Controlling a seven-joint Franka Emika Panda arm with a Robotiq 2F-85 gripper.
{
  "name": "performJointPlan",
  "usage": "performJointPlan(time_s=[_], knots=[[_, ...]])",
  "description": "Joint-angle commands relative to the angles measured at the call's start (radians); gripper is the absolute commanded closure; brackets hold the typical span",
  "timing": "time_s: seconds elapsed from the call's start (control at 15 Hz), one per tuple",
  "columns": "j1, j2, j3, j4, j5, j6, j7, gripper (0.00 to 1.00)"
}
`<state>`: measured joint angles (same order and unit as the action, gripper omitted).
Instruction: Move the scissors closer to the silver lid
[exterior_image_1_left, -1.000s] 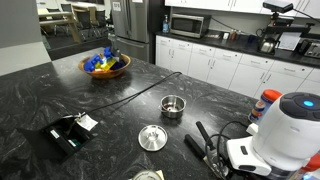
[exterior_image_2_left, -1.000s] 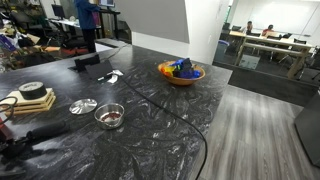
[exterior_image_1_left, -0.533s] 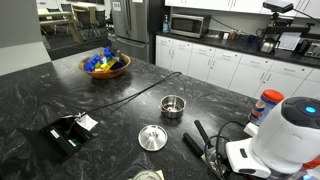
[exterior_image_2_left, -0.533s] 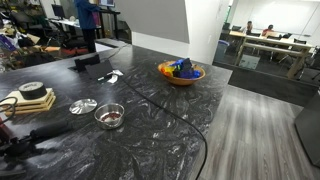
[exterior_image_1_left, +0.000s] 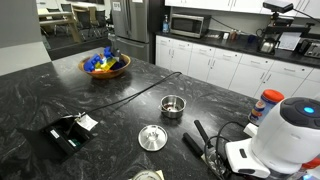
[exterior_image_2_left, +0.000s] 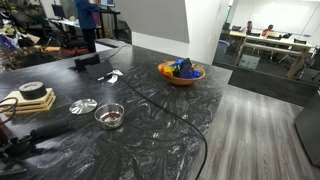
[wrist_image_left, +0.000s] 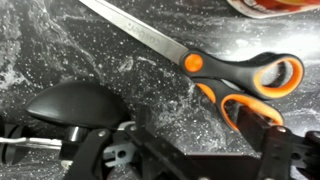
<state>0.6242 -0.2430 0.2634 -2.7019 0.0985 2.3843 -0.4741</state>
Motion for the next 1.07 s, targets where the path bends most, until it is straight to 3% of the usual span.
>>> performJointPlan(time_s=[0.0, 0.07, 0.33, 0.67, 0.73, 0.8, 0.87, 1.0], knots=[[-0.009, 0.013, 0.004, -0.005, 0.044, 0.031, -0.029, 0.39], [-0.009, 0.011, 0.004, -0.002, 0.053, 0.03, -0.031, 0.47], [-0.011, 0.007, 0.003, -0.001, 0.07, 0.029, -0.036, 0.43], [-0.016, 0.006, -0.002, -0.005, 0.079, 0.028, -0.037, 0.57], [-0.018, 0.005, -0.004, -0.005, 0.079, 0.028, -0.036, 0.65], [-0.022, 0.005, -0.007, -0.007, 0.082, 0.033, -0.034, 0.81], [-0.022, 0.004, -0.009, -0.007, 0.089, 0.036, -0.034, 0.84], [-0.032, 0.001, -0.016, -0.006, 0.095, 0.044, -0.03, 0.98]])
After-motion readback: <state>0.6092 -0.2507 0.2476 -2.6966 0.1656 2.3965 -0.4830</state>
